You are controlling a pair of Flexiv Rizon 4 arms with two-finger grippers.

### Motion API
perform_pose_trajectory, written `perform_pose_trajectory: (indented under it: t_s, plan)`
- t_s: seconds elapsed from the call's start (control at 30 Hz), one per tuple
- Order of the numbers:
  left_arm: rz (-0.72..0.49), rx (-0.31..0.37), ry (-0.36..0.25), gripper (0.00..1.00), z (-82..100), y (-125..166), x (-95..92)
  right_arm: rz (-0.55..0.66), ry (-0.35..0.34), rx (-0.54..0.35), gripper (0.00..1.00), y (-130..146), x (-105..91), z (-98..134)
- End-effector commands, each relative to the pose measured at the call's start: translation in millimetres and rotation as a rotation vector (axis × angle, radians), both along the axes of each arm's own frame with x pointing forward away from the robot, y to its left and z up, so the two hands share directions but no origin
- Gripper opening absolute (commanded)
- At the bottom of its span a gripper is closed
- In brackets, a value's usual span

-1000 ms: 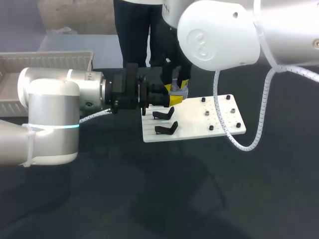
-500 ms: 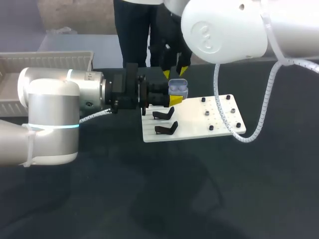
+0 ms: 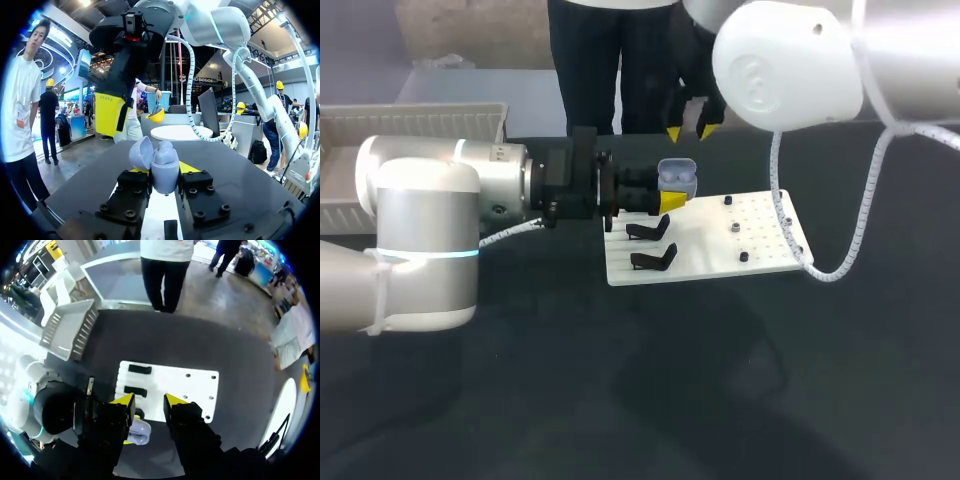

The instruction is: Pick up each earbud case from the left stands, insert the matching earbuds, close the lid, and place the case in the box.

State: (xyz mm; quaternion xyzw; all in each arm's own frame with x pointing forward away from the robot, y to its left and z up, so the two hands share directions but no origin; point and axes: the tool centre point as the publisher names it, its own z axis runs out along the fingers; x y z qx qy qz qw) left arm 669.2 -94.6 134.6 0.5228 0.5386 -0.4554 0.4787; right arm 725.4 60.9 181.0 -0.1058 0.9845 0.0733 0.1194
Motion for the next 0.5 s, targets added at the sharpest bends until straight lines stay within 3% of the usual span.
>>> perform_pose_trajectory:
  t_s: [0.03,0.5]
  plan:
    - [0.005,-0.005,-0.005,0.00,-1.1,0,-1.1,-0.012,0.028,-0.006,0.36,2,6.5,-10]
    - [0.005,-0.005,-0.005,0.00,-1.1,0,-1.1,-0.029,0.054,-0.004,0.36,-8,-26.0,-15]
